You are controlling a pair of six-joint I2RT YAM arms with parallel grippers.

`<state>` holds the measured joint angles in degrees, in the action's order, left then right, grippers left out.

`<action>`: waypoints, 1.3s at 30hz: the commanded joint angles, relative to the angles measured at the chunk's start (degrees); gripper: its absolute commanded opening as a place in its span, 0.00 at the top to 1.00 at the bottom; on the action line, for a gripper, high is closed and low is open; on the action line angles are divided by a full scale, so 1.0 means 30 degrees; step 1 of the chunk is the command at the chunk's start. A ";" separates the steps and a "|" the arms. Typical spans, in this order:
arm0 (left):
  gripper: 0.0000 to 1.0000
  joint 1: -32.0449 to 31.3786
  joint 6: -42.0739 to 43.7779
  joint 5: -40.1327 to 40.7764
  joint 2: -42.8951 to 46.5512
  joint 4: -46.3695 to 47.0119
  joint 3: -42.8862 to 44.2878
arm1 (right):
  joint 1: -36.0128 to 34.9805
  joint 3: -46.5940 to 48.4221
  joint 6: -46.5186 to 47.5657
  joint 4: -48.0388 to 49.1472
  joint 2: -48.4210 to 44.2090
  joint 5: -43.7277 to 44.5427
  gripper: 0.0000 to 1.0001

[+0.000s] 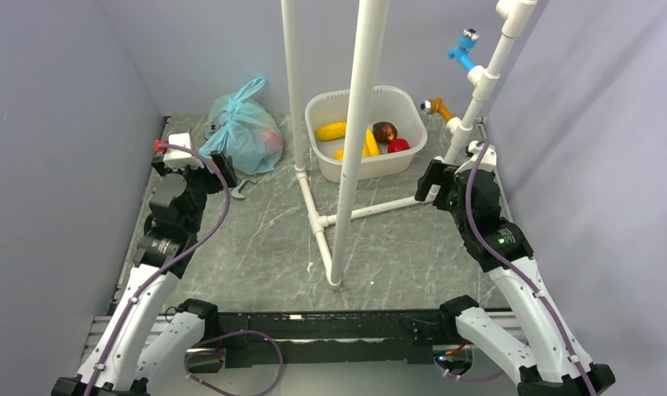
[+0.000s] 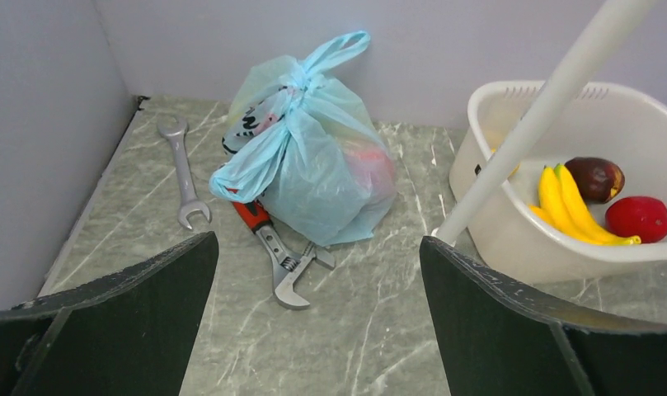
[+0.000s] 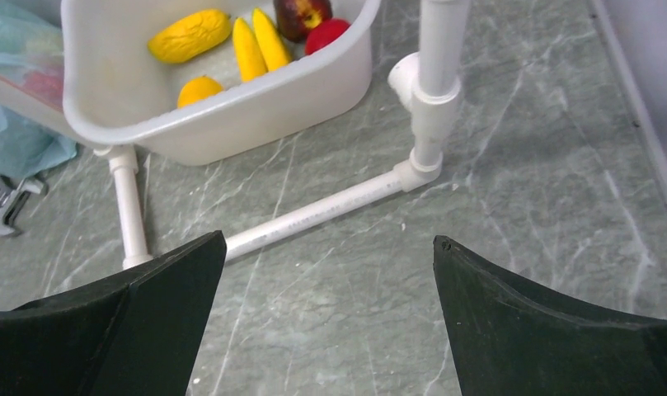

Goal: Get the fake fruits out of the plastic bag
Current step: Move the plastic bag to the center of the board.

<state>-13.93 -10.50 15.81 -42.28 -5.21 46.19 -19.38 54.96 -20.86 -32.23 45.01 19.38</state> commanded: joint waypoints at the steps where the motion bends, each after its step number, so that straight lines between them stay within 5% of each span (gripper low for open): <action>1: 0.01 0.0349 0.0244 -0.0923 -0.0690 -0.0364 0.1227 | -0.0071 -0.0260 -0.0501 0.1161 0.0433 -0.1826 0.00; 12: 0.01 0.4352 -0.2640 -0.7503 -0.4873 0.0534 0.2171 | -0.0075 -0.0544 -0.1421 0.1066 0.2029 -0.3368 0.00; 20: 0.01 0.7229 -0.7339 -1.1838 -1.1013 0.1583 0.3549 | -0.0075 -0.1415 -0.1419 0.1498 0.2446 -0.4554 0.00; 23: 0.09 0.7946 -0.9226 -1.3731 -1.3061 0.3119 0.3587 | -0.0056 -0.1792 -0.1515 0.1663 0.2507 -0.4733 0.00; 34: 0.02 0.8094 -1.2497 -1.4372 -1.8569 0.6501 0.5648 | -0.0047 -0.1216 -0.2776 0.0101 0.3882 -0.4234 0.00; 39: 0.01 0.8038 -1.1656 -1.3223 -2.0089 0.6406 0.6789 | -0.0059 -0.1556 -0.2686 0.0222 0.3436 -0.4933 0.00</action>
<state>10.20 -45.56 -25.10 -100.82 10.41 62.94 -19.44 48.86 -28.18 -31.66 56.99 6.09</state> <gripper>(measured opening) 0.993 0.994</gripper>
